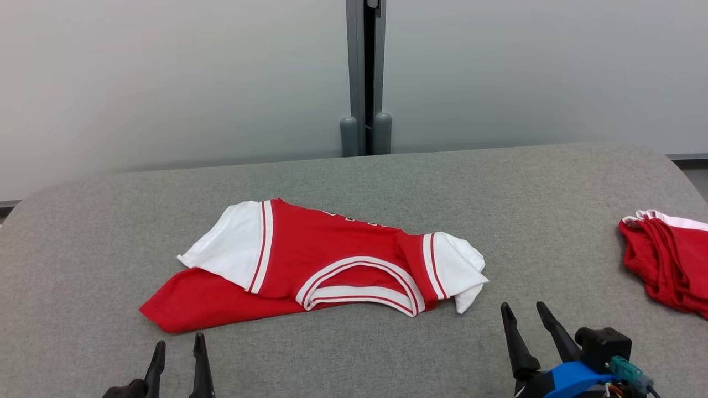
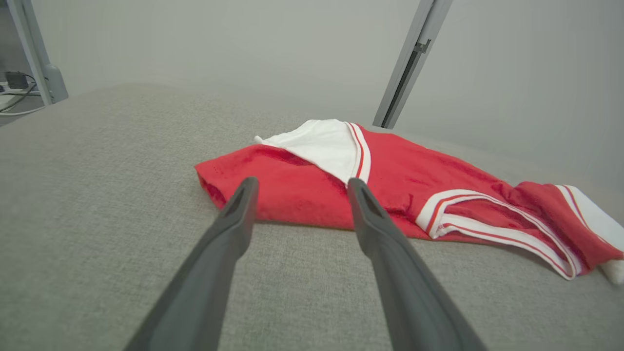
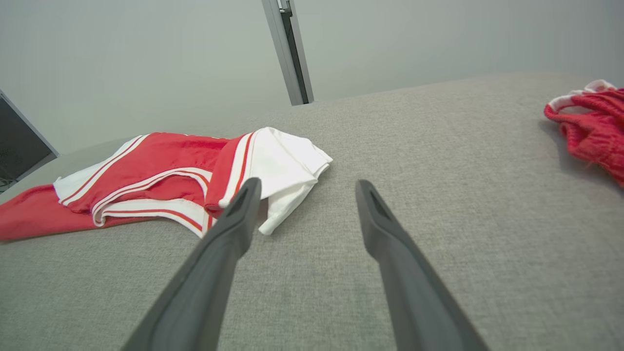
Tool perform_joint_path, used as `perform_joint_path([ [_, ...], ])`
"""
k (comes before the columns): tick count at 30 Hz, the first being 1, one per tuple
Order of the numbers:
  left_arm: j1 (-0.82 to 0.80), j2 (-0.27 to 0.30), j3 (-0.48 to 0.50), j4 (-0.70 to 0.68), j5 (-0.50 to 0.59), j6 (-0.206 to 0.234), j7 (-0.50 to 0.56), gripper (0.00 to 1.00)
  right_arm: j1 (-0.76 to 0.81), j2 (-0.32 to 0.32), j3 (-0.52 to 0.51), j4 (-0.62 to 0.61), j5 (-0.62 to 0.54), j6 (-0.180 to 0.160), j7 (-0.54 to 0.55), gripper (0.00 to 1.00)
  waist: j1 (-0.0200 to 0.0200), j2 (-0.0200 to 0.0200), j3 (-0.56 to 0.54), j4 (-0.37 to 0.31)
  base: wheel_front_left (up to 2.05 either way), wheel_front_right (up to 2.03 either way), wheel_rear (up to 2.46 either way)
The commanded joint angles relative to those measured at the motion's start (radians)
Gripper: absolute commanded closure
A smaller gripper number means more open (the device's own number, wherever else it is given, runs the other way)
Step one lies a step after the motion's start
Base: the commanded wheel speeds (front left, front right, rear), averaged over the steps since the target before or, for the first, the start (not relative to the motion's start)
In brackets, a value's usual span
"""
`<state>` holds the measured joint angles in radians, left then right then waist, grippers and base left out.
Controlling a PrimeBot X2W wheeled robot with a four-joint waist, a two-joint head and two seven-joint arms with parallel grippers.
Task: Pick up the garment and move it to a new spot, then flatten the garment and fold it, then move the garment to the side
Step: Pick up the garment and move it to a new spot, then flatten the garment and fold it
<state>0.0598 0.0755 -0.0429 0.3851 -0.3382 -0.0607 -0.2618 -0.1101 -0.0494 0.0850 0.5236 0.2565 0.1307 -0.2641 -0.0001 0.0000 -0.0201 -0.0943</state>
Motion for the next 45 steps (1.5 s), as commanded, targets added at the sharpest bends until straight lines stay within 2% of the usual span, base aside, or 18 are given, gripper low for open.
perform_joint_path([
  [1,0.024,-0.007,0.017,-0.013,0.025,-0.011,-0.004,0.0,0.02,-0.003,-0.007,0.0,-0.009,0.0,0.0,0.0,0.0001,0.0,-0.004,0.003,0.0,0.0,0.0],
  [7,0.079,-0.021,0.058,-0.027,0.085,-0.036,-0.004,0.0,0.039,-0.003,-0.018,0.01,-0.026,0.0,0.0,0.0,0.0001,0.0,-0.021,0.017,0.0,0.0,0.0],
  [12,0.069,-0.025,0.039,-0.014,0.068,-0.047,-0.004,0.0,0.037,-0.003,-0.004,0.009,-0.055,0.0,0.0,0.0,0.0001,0.0,-0.016,0.043,0.0,0.0,0.0],
  [21,0.032,-0.025,-0.057,0.011,0.053,-0.059,-0.004,0.0,-0.069,-0.004,0.179,0.006,-0.042,0.0,0.0,0.0,0.0001,0.0,0.014,0.155,0.0,0.0,0.0],
  [27,-0.006,-0.025,-0.117,0.024,0.049,-0.065,-0.004,0.0,-0.179,-0.004,0.281,0.12,0.026,0.0,0.0,0.0,0.0001,0.0,0.042,0.277,0.0,0.0,0.0],
  [33,-0.028,-0.025,-0.15,0.023,0.039,-0.069,-0.004,0.0,-0.279,-0.004,0.326,0.254,0.084,0.0,0.0,0.0,0.0001,0.0,0.085,0.369,0.0,0.0,0.0],
  [37,-0.03,-0.025,-0.157,0.028,0.032,-0.071,-0.005,0.0,-0.323,-0.004,0.359,0.345,0.139,0.0,0.0,0.0,0.0001,0.0,0.107,0.399,0.0,0.0,0.0],
  [45,-0.056,-0.025,-0.178,0.022,0.017,-0.073,-0.005,0.0,-0.387,-0.004,0.381,0.432,0.207,0.0,0.0,0.0,0.0001,0.0,0.144,0.42,0.0,0.0,0.0],
])
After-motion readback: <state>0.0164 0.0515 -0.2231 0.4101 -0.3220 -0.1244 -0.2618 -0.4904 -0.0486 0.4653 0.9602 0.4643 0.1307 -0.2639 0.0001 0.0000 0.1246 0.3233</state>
